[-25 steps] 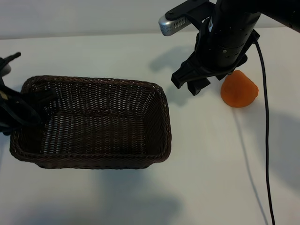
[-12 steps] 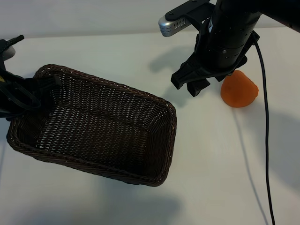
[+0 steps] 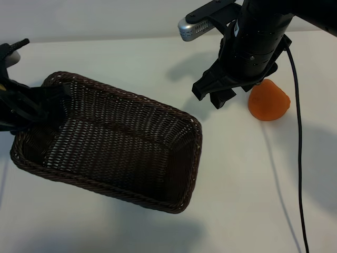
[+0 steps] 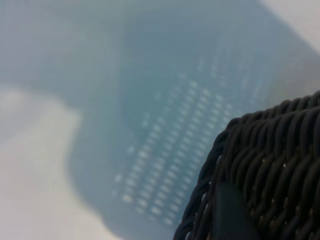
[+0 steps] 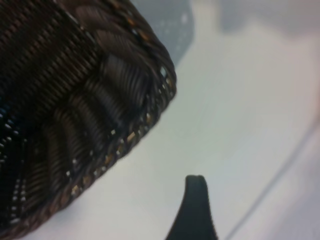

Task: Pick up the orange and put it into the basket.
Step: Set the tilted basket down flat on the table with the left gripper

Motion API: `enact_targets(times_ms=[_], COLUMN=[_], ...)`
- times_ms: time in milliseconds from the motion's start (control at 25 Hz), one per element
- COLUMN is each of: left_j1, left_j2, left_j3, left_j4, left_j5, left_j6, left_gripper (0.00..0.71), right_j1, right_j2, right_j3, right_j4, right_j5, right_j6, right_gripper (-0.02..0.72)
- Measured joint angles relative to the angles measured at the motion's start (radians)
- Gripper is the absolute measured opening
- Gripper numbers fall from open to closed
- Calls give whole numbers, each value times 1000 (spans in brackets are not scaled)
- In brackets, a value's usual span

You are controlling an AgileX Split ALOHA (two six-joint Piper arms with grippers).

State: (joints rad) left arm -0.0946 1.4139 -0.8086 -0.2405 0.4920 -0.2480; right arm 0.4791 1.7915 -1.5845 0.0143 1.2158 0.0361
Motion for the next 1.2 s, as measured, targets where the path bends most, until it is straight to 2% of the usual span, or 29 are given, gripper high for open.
enact_targets(times_ms=[120, 320, 400, 560, 840, 1200], left_j1=[51, 189, 231, 290, 332, 333], left_j2=[0, 0, 0, 0, 0, 33], left_j3=[0, 0, 0, 0, 0, 0], left_j4=[-125, -377, -477, -599, -633, -771], left_j5=[-1, 50, 73, 106, 102, 32], left_j6=[121, 414, 523, 655, 700, 760], left_gripper=[418, 418, 418, 417, 417, 417], right_j1=[0, 0, 0, 0, 0, 0], right_j2=[0, 0, 0, 0, 0, 0], right_j3=[0, 0, 0, 0, 0, 0], right_j4=[0, 0, 0, 0, 0, 1], right_j5=[0, 0, 0, -1, -1, -1], right_j6=[0, 0, 0, 0, 1, 3], right_gripper=[570, 570, 570, 570, 570, 570])
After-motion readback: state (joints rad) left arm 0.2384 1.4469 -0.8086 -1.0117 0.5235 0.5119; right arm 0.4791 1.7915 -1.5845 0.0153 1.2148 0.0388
